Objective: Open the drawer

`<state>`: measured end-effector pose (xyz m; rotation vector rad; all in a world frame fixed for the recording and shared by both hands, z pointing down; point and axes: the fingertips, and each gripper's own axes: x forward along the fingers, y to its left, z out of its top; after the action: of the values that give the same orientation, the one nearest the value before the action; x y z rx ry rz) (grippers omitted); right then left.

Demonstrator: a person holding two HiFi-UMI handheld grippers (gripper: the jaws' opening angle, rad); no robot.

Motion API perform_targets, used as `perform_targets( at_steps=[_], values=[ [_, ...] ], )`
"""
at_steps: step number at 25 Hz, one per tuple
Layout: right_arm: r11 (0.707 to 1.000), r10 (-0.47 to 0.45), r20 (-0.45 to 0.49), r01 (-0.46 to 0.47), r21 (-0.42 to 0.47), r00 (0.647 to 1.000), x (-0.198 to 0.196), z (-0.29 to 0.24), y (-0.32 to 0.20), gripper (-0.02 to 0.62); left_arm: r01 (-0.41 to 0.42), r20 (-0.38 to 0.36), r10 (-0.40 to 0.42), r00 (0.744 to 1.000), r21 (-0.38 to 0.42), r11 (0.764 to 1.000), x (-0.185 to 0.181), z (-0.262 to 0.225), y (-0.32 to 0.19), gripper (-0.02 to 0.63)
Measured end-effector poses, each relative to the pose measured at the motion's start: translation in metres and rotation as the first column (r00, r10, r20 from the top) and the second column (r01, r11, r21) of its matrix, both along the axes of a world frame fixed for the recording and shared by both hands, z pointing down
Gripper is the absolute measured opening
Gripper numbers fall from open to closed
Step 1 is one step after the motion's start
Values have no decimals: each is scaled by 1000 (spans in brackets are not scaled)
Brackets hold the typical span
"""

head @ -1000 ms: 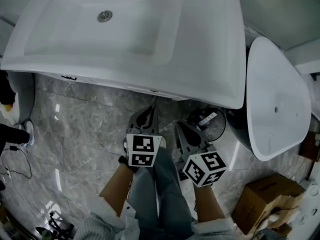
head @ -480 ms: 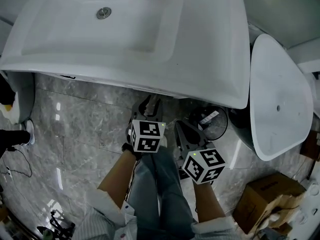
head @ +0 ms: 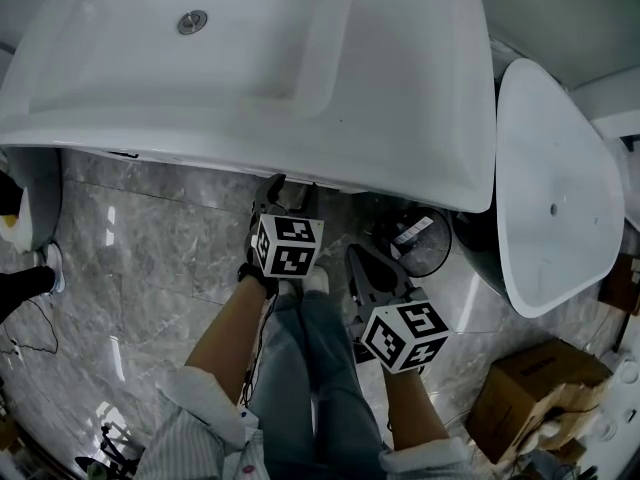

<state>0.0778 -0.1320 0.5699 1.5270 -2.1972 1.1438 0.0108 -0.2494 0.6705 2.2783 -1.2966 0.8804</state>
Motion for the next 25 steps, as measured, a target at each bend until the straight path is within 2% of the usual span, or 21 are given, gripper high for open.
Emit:
perform_targets(
  at_steps=[9, 15, 20, 25],
  values=[
    [1000, 0, 4, 1, -25, 1000, 5, 8, 11, 5, 20, 33, -19, 999, -53, 998, 3, 16, -13, 230],
    [999, 4, 7, -4, -43, 1000, 11, 13, 17, 5, 109, 9, -109, 994, -63, 992, 5, 13, -22, 227],
    [999, 2, 9, -1, -47, 1000, 13, 16, 20, 5, 143, 35, -140, 989, -96, 985, 5, 18, -23, 175],
    [998, -1, 12, 1, -56, 1000, 15, 17, 22, 5, 150, 36, -147, 989, -134, 980, 6, 20, -24, 173]
  ],
)
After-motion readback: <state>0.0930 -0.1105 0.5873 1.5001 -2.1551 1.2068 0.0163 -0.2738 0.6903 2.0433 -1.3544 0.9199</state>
